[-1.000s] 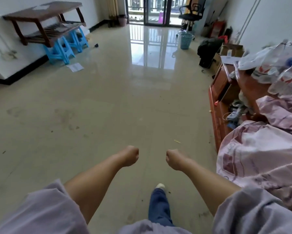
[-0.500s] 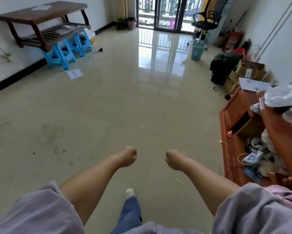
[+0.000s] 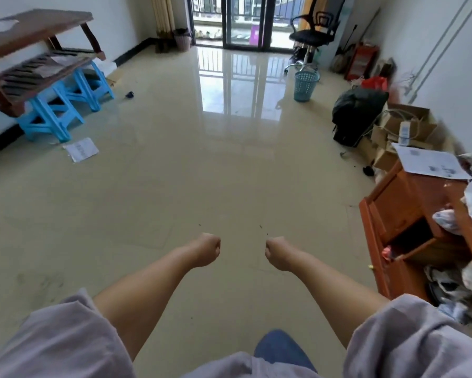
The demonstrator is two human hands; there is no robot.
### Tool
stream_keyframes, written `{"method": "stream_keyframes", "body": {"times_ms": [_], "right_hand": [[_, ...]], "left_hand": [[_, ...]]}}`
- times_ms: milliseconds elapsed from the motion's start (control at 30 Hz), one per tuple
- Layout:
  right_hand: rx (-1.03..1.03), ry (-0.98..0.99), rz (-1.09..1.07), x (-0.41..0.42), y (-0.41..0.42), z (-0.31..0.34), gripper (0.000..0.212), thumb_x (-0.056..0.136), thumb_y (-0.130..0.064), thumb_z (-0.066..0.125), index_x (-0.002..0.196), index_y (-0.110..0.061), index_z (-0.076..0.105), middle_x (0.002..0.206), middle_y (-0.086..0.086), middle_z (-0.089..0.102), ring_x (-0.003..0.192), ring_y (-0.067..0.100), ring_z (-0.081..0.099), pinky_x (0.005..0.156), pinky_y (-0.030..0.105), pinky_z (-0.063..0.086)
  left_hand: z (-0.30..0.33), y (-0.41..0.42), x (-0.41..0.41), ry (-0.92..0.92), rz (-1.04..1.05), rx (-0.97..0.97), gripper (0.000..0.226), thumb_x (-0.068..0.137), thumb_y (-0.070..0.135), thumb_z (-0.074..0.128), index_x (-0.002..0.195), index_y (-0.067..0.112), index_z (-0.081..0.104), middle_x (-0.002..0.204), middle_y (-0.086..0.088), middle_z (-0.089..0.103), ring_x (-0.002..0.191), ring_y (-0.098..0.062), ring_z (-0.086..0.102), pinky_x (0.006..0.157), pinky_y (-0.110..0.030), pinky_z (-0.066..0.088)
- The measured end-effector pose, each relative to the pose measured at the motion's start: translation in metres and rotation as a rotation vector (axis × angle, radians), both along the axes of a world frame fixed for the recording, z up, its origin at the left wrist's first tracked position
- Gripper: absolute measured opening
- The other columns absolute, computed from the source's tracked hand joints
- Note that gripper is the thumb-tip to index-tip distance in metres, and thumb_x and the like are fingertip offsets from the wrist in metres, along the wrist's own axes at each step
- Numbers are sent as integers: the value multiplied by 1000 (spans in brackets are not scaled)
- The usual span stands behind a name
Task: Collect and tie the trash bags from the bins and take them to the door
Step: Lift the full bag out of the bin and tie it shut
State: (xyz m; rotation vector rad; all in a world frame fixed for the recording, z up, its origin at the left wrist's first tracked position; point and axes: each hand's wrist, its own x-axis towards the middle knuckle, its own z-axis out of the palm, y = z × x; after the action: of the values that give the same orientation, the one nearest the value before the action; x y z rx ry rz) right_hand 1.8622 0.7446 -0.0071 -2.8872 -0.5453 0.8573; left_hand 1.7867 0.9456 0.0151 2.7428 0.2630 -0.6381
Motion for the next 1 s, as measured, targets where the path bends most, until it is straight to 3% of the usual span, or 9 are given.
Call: {"method": "stream_keyframes", "body": {"times_ms": [133, 200, 367, 467, 600, 1000], "right_hand": [[-24, 13, 29, 100, 28, -9, 20, 94, -23, 37, 80, -17, 50, 111, 16, 62, 100, 32, 60, 80, 33, 46], [-23, 12, 50, 155, 44, -18, 22, 93, -23, 37, 91, -13, 57, 112, 17, 63, 103, 35, 61, 80, 33, 47], [-81, 27, 108, 297, 83, -27, 17, 94, -24, 38, 86, -18, 51, 110, 14, 63, 101, 31, 61, 86, 33, 49], [-119, 36, 186, 375, 115, -18, 24, 96, -20, 38, 103, -12, 59, 114, 14, 62, 107, 31, 60, 89, 34, 48], [-239, 55, 370, 459, 182, -15, 35, 101, -15, 31, 127, -6, 52, 133, 12, 53, 121, 32, 53, 97, 37, 47], [-204, 51, 409, 728, 419, -8, 33, 101, -18, 29, 124, -6, 49, 132, 13, 52, 120, 29, 51, 94, 34, 44]], "left_hand": [[-10, 24, 100, -3, -31, 34, 30, 95, 20, 40, 111, 14, 64, 121, -8, 63, 108, -29, 59, 83, -28, 45], [-18, 40, 152, 9, -6, 5, 31, 94, 20, 39, 111, 12, 64, 121, -10, 62, 108, -30, 59, 84, -29, 46], [-28, 83, 277, 38, 104, -66, 30, 94, 17, 40, 109, 8, 64, 119, -13, 63, 106, -30, 60, 85, -30, 47], [-25, 114, 340, 32, 170, -84, 31, 96, 19, 39, 112, 9, 63, 121, -11, 62, 108, -29, 59, 86, -30, 46], [-30, 176, 415, 51, 231, -71, 31, 95, 20, 39, 112, 11, 63, 121, -11, 62, 107, -29, 59, 84, -30, 46], [-17, 425, 681, 65, 267, -4, 31, 93, 22, 39, 111, 15, 63, 122, -10, 63, 108, -29, 60, 87, -31, 47]]}}
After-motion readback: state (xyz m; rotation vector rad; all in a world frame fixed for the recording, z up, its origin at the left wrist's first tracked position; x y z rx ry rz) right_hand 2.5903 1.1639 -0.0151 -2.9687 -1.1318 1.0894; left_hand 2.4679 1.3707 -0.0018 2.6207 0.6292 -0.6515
